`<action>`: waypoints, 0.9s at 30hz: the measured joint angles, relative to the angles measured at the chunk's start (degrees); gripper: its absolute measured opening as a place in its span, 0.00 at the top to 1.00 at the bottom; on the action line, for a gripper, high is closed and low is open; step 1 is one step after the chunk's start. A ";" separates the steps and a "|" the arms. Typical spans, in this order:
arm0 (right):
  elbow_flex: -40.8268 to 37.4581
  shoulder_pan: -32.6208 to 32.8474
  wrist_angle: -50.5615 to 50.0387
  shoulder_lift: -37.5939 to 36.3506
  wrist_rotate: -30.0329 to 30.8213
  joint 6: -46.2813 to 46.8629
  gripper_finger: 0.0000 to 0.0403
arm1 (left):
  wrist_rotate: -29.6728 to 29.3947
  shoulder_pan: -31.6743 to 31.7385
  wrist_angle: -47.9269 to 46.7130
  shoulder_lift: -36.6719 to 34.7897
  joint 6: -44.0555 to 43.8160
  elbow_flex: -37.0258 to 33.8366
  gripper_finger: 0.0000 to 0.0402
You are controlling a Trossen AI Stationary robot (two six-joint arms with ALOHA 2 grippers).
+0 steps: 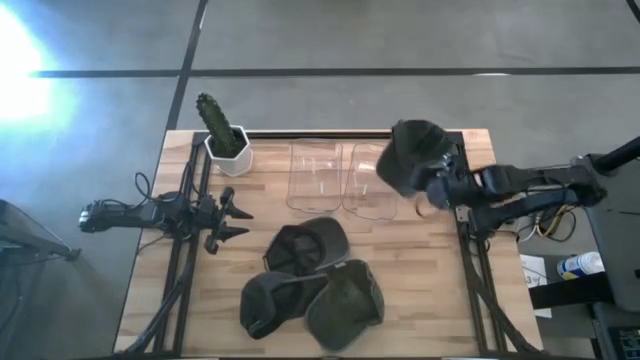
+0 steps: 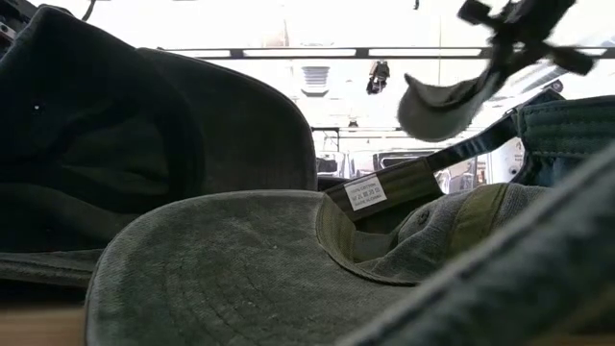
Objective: Pick & Place hat
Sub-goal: Put the left dark green cap into the right transparent bin
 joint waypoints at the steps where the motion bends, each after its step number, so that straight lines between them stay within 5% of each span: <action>1: -0.54 -3.64 4.30 0.83 -3.42 -3.78 0.97 | 0.00 0.01 0.00 0.00 0.00 0.00 0.55; 5: -1.08 -14.13 11.47 6.95 -15.40 -13.59 0.97 | 0.00 0.02 0.00 0.01 0.01 -0.01 0.55; 12: -0.90 -22.27 10.37 18.29 -38.55 -21.60 0.97 | 0.00 0.02 0.00 0.02 0.00 -0.02 0.55; 21: 2.19 -26.86 10.92 30.47 -39.30 -29.07 0.95 | 0.00 0.00 0.00 0.00 0.00 0.00 0.55; 27: 6.03 -27.84 10.34 34.39 -36.83 -37.22 0.79 | 0.00 0.02 0.00 0.00 0.02 -0.01 0.55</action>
